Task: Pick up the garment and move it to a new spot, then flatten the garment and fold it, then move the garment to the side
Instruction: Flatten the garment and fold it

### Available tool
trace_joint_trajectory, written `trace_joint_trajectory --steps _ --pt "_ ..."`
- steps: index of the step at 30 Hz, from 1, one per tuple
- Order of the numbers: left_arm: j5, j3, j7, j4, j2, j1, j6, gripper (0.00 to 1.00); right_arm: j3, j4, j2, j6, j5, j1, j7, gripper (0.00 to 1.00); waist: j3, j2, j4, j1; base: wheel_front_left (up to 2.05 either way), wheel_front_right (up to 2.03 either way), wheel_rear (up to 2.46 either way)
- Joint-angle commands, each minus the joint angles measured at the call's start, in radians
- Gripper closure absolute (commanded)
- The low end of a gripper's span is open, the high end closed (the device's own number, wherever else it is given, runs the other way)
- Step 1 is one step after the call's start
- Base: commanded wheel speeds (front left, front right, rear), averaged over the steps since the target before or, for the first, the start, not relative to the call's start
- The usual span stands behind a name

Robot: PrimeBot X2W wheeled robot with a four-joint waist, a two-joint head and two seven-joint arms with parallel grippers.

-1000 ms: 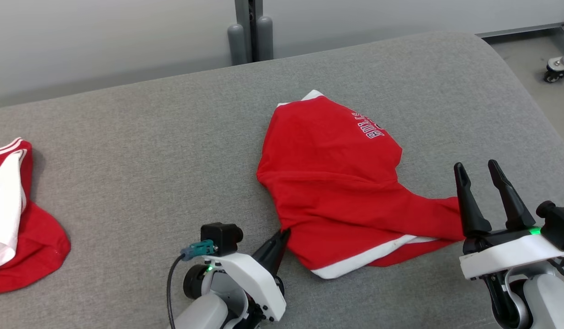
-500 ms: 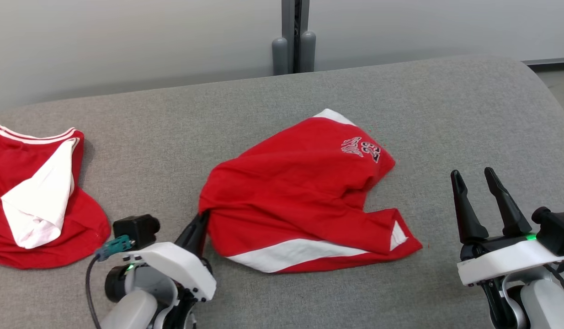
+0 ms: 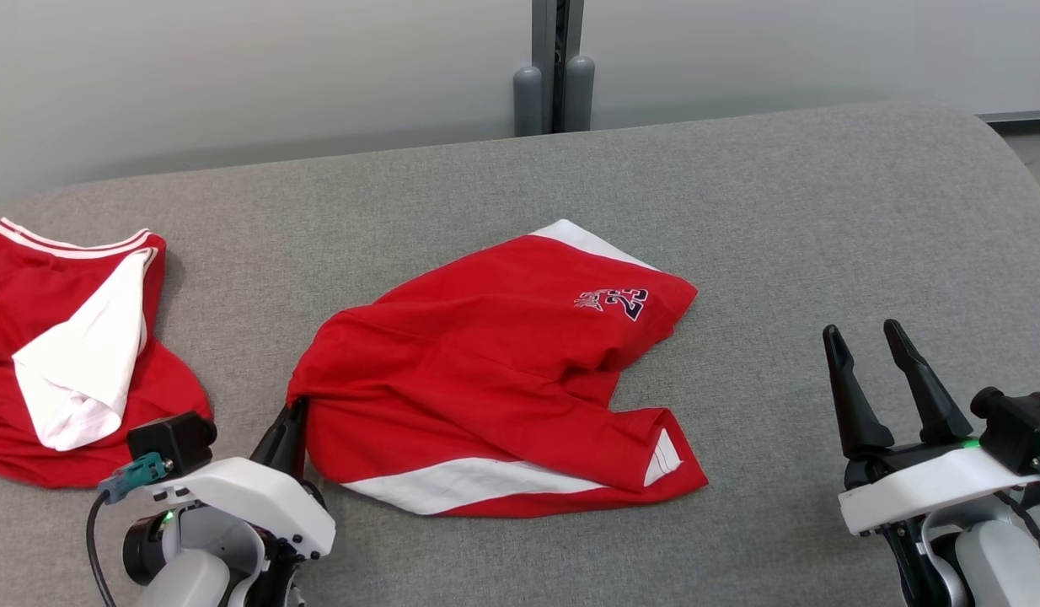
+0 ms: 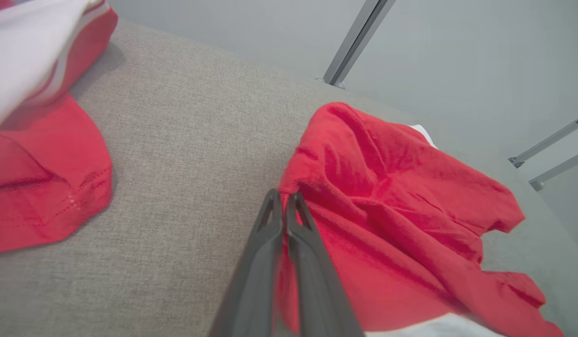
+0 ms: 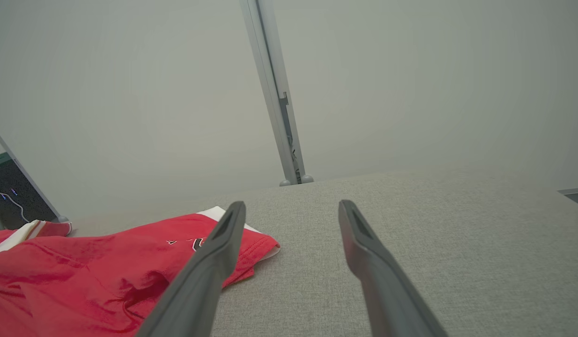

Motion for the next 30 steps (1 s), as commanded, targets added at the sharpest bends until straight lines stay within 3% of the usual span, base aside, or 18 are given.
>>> trace_joint_trajectory --steps 1,2,3,15,22,25,30 --pt "0.002 0.000 -0.006 0.002 -0.001 0.008 -0.003 0.75 -0.002 0.001 -0.010 0.000 0.008 -0.005 -0.004 0.00 0.000 0.0000 0.001 0.0000 0.00 0.00 0.00" --pt "0.002 -0.002 -0.007 0.003 -0.004 0.008 -0.004 0.44 0.002 0.004 -0.012 0.000 0.009 -0.006 -0.004 0.00 0.000 0.0000 0.002 0.0000 0.00 0.00 0.00" --pt "0.003 -0.003 -0.010 0.004 -0.006 0.009 -0.005 0.00 0.008 0.008 -0.014 0.000 0.010 -0.005 -0.004 0.00 0.000 0.0000 0.003 0.0000 0.00 0.00 0.00" --pt "0.020 0.011 -0.083 -0.027 0.003 0.046 -0.001 0.00 0.039 0.044 -0.047 0.000 0.035 0.009 -0.004 0.00 -0.017 0.0000 0.016 0.0000 0.00 0.00 0.00" --pt "0.035 -0.003 -0.105 -0.058 0.014 0.085 0.003 0.00 0.124 0.091 -0.084 0.000 0.090 0.009 -0.004 0.00 -0.034 0.0000 0.028 0.0000 0.00 0.00 0.00" --pt "0.032 -0.008 -0.104 -0.065 0.014 0.102 0.007 0.00 0.217 0.076 -0.103 0.000 0.140 0.009 0.003 0.00 -0.042 0.0000 0.033 0.0000 0.00 0.00 0.00" --pt "0.029 -0.008 -0.101 -0.077 0.017 0.114 0.015 0.00 0.399 0.027 -0.195 0.000 0.264 -0.002 0.046 0.00 -0.046 0.0000 0.045 0.0000 0.00 0.00 0.00"
